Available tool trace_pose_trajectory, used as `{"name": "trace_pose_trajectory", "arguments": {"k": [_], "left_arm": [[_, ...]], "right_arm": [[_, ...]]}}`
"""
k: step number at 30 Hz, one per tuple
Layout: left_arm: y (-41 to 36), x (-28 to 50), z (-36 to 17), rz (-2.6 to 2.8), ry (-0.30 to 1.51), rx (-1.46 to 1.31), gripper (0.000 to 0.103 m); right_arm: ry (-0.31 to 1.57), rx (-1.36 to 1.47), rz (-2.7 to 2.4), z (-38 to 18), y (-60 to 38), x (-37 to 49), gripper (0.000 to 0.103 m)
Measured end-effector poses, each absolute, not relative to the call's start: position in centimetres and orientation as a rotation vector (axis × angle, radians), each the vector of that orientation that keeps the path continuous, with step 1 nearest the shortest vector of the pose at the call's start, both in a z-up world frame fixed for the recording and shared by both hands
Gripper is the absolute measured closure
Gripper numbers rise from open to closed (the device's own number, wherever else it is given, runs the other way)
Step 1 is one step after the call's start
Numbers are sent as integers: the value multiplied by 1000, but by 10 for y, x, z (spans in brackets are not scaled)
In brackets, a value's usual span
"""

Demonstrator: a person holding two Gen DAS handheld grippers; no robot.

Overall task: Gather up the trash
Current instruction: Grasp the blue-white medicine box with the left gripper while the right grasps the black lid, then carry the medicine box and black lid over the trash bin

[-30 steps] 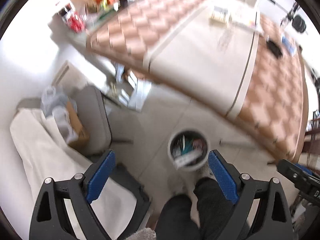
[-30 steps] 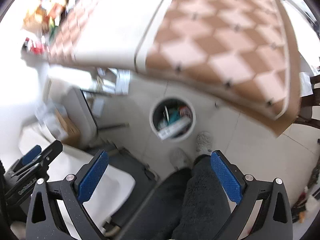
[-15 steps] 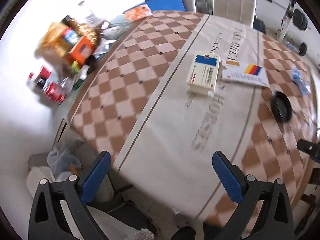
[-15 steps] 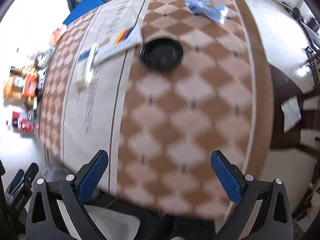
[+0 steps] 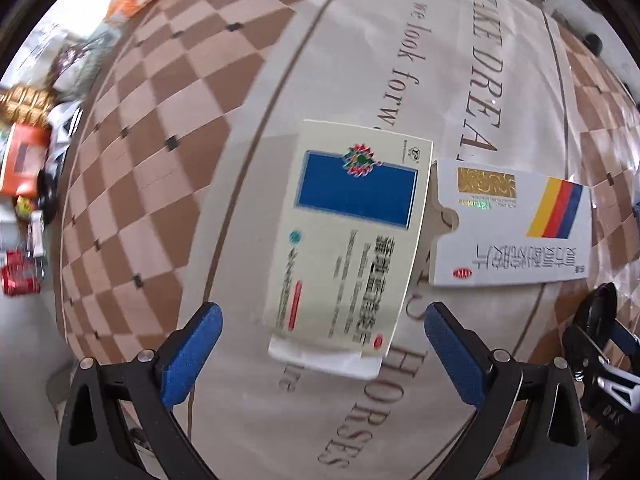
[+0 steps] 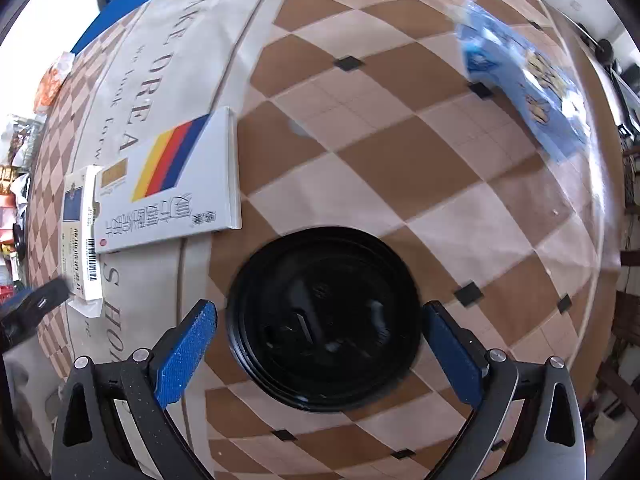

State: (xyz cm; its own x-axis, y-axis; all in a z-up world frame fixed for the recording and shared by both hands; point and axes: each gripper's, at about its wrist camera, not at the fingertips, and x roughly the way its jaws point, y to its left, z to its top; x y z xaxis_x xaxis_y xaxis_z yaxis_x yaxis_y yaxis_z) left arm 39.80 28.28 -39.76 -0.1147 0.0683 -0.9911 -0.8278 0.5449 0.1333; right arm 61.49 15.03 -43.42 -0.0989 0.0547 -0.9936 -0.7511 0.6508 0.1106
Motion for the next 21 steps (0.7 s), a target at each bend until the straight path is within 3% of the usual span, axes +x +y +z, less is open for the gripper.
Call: {"name": "trace_pose_trajectory", "arguments": {"k": [2, 4, 8, 21], "left_arm": [[287, 403, -404, 859, 1515, -656, 3], [289, 402, -404, 819, 1495, -692, 30], [286, 396, -399, 808, 1477, -697, 31], [202, 321, -323, 981, 1274, -719, 31]], "right_arm": [[1518, -631, 739, -436, 155, 612, 0], [1506, -651, 729, -437, 157, 611, 2], [1469, -702, 717, -436, 158, 608, 14], [1471, -644, 761, -412, 115, 597, 18]]}}
